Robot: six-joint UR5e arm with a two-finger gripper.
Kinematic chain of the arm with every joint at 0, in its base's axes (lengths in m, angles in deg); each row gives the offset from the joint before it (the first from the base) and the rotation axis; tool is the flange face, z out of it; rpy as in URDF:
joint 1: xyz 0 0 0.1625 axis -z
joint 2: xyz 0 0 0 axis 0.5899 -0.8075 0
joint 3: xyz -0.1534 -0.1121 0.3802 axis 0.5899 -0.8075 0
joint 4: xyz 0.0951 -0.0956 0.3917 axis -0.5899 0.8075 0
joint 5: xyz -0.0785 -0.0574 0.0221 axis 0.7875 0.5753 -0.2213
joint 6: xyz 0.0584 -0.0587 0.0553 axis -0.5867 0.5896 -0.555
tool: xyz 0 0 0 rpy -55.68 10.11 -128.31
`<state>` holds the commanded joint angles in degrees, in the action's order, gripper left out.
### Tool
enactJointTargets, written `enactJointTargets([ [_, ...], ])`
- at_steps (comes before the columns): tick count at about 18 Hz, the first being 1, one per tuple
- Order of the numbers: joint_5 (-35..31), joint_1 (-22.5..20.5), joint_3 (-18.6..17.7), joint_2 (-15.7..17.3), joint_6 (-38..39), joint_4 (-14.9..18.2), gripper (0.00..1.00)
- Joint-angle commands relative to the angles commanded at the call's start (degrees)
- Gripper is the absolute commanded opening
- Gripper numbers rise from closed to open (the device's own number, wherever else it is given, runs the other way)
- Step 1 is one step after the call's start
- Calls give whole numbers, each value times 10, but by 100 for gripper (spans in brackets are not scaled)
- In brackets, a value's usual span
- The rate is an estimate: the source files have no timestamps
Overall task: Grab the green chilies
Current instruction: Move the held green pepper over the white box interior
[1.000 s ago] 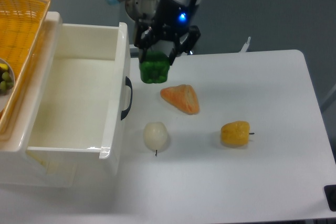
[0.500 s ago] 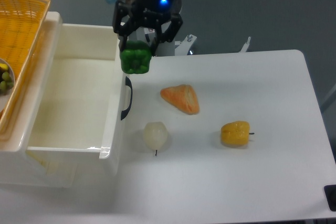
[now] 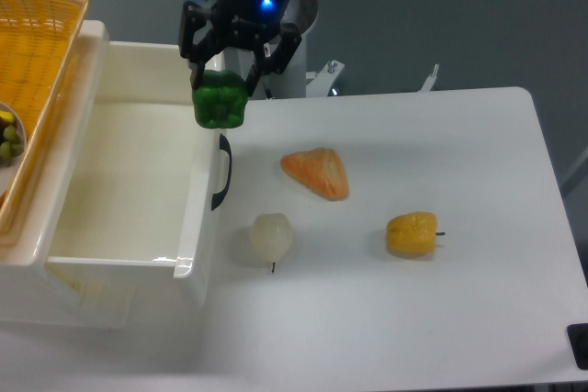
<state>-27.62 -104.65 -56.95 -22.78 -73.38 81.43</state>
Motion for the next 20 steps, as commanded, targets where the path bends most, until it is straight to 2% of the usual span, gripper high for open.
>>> enactJointTargets([
  [10, -4, 16, -4, -4, 0, -2, 59],
  [15, 0, 43, -12, -7, -1, -2, 61],
  [20, -6, 73, -13, -28, 1, -2, 61],
])
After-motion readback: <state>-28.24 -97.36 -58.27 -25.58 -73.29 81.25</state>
